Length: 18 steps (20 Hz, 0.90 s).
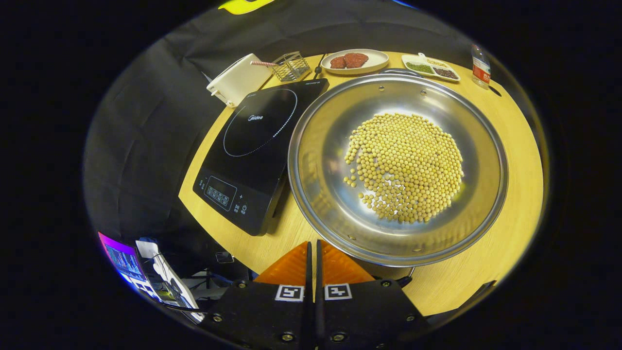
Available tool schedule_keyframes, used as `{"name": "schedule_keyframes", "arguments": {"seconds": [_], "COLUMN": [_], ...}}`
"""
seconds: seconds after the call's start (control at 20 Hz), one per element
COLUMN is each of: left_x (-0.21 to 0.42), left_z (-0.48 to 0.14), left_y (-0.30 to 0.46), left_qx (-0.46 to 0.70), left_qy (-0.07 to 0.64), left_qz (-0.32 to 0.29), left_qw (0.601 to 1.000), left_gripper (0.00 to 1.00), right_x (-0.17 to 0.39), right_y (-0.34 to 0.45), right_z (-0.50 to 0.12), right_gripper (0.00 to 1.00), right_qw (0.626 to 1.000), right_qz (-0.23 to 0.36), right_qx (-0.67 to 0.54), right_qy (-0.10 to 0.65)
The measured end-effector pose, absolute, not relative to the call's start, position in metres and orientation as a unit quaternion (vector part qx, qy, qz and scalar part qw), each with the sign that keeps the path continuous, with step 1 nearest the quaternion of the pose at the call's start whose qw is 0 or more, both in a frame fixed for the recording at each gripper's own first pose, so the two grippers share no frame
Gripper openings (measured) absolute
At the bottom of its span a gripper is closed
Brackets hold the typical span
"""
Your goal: First push the handle of the pot to place it horizontally, then grasp the pot with both hands and set it on the induction cooktop.
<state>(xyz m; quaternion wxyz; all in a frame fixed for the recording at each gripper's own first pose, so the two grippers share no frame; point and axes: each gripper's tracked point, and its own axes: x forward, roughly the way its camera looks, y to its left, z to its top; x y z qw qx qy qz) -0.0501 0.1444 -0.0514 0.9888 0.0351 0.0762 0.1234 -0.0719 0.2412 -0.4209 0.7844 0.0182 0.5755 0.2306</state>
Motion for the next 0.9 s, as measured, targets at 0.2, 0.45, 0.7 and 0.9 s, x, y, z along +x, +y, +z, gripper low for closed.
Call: {"name": "schedule_keyframes", "arguments": {"seconds": [0.2, 0.45, 0.7, 0.9], "left_x": [-0.046, -0.039, -0.033, -0.031], "left_z": [-0.051, -0.053, -0.048, -0.037], "left_y": [0.139, 0.127, 0.114, 0.106], "left_qx": [0.027, 0.024, 0.02, 0.015], "left_qy": [0.075, 0.076, 0.071, 0.058], "left_qz": [0.115, 0.101, 0.086, 0.078], "left_qw": [0.99, 0.992, 0.994, 0.995], "left_gripper": [0.99, 0.99, 0.99, 0.99], "right_x": [-0.075, -0.077, -0.076, -0.073], "right_y": [0.23, 0.213, 0.191, 0.172], "right_z": [-0.42, -0.421, -0.42, -0.421], "right_gripper": [0.02, 0.01, 0.02, 0.01], "right_qw": [0.786, 0.786, 0.791, 0.795], "right_qz": [0.225, 0.213, 0.195, 0.179], "right_qx": [0.023, 0.042, 0.051, 0.055], "right_qy": [0.576, 0.578, 0.578, 0.578]}}
